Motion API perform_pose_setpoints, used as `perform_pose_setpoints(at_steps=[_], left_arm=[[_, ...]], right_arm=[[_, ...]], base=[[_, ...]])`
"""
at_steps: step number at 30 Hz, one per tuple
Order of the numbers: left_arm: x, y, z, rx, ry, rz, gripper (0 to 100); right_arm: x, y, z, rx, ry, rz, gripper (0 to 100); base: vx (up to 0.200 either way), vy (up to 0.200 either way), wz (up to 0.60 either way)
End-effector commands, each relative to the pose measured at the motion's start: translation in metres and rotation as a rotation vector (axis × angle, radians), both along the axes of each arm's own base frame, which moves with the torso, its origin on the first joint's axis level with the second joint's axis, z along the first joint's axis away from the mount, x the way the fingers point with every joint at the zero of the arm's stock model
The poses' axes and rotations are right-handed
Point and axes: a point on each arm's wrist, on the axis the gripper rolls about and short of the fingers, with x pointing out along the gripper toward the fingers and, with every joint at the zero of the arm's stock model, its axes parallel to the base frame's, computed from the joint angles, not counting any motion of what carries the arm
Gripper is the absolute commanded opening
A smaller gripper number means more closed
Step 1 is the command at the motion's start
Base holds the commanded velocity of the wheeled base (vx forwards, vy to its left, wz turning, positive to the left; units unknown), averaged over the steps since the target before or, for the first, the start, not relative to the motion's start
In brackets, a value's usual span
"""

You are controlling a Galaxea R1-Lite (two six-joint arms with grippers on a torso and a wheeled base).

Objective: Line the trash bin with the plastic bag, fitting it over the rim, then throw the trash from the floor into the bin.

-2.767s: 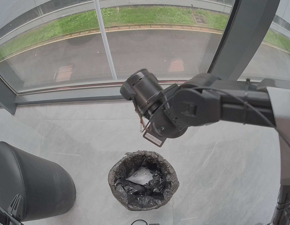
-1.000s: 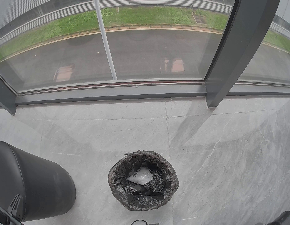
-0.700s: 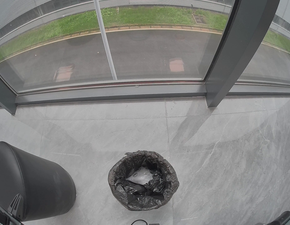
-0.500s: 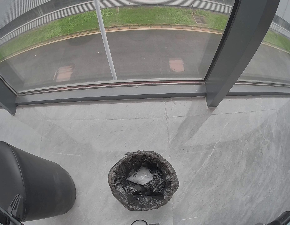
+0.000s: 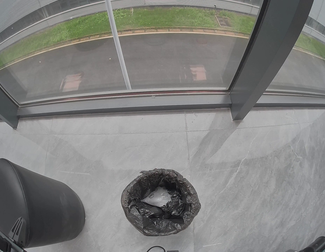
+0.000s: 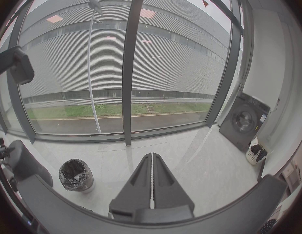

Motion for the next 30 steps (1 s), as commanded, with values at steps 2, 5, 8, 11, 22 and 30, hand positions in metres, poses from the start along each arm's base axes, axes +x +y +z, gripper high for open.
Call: perform_pose_setpoints(at_steps=[2, 5, 8, 11, 22, 30], left_arm=[[0.0, 0.0, -0.005, 0.0, 0.001, 0.0, 0], [0.0, 0.0, -0.005, 0.0, 0.002, 0.0, 0], [0.0, 0.0, -0.005, 0.0, 0.002, 0.0, 0], [0.0, 0.0, -0.005, 0.0, 0.002, 0.0, 0], [0.0, 0.0, -0.005, 0.0, 0.001, 0.0, 0], [0.0, 0.0, -0.005, 0.0, 0.001, 0.0, 0]], right_arm=[[0.087, -0.001, -0.026, 0.128, 0.017, 0.016, 0], [0.134, -0.001, -0.047, 0.106, -0.04, 0.048, 0], [0.157, 0.001, -0.062, 0.045, -0.082, 0.13, 0], [0.179, 0.003, -0.089, -0.019, -0.104, 0.237, 0], [0.19, 0.004, -0.115, -0.053, -0.039, 0.28, 0], [0.19, 0.005, -0.115, -0.075, -0.037, 0.323, 0]], base=[[0.0, 0.0, 0.0], [0.0, 0.0, 0.0], [0.0, 0.0, 0.0], [0.0, 0.0, 0.0], [0.0, 0.0, 0.0], [0.0, 0.0, 0.0]])
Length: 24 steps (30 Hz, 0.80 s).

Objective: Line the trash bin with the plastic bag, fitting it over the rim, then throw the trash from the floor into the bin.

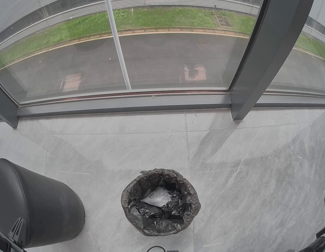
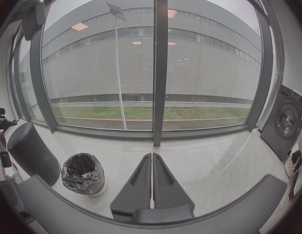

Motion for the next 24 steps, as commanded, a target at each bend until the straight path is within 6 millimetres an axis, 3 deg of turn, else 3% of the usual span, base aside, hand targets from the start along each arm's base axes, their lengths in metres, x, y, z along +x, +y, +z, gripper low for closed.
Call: perform_pose_setpoints(at_steps=[1, 5, 24], left_arm=[[0.0001, 0.0, -0.0052, 0.0, 0.001, 0.0, 0], [0.0002, 0.0, -0.0052, 0.0, 0.002, 0.0, 0], [0.0001, 0.0, -0.0052, 0.0, 0.001, 0.0, 0]], right_arm=[[0.0018, 0.0004, -0.0089, -0.013, 0.021, 0.019, 0], [0.0015, 0.0009, -0.0178, -0.021, 0.114, 0.044, 0], [0.0019, 0.0007, -0.0157, 0.006, 0.085, 0.037, 0]], base=[[0.0, 0.0, 0.0], [0.0, 0.0, 0.0], [0.0, 0.0, 0.0]])
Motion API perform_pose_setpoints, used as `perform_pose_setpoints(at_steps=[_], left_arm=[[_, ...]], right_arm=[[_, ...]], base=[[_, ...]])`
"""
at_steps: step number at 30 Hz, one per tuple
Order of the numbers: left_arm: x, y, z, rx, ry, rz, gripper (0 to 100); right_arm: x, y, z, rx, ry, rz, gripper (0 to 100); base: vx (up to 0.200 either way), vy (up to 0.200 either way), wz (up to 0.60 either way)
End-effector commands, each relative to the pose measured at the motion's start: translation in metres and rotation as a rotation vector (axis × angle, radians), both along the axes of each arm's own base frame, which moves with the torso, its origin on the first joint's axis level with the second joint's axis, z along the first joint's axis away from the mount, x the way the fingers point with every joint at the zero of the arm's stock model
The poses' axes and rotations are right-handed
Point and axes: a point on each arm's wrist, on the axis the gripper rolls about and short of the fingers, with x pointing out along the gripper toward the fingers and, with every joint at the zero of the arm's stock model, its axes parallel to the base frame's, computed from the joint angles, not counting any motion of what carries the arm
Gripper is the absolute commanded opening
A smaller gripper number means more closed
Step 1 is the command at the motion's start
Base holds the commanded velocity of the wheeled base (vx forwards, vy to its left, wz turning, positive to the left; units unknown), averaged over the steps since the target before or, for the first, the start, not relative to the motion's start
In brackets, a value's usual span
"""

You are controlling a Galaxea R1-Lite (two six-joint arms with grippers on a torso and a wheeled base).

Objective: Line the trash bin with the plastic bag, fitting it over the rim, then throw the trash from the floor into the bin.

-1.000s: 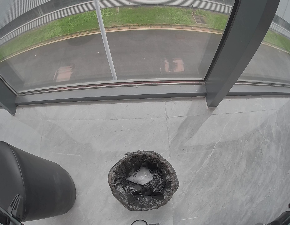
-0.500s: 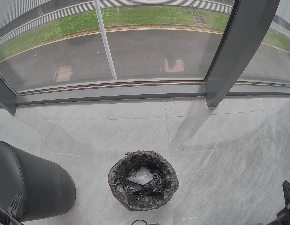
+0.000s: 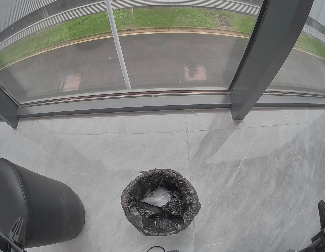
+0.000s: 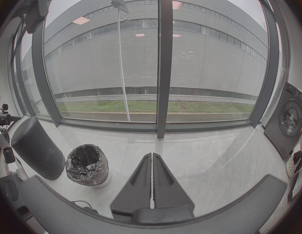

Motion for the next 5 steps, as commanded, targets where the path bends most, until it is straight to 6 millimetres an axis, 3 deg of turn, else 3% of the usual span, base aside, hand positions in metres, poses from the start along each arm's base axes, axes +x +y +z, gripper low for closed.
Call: perform_pose_setpoints(at_steps=[1, 5], left_arm=[[0.0002, 0.0, -0.0052, 0.0, 0.002, 0.0, 0], [0.0001, 0.0, -0.0052, 0.0, 0.001, 0.0, 0]], right_arm=[[0.0003, 0.0, -0.0051, 0.013, 0.004, -0.002, 0], [0.0003, -0.0001, -0.0051, 0.015, 0.004, -0.003, 0]], base=[[0.0, 0.0, 0.0], [0.0, 0.0, 0.0]])
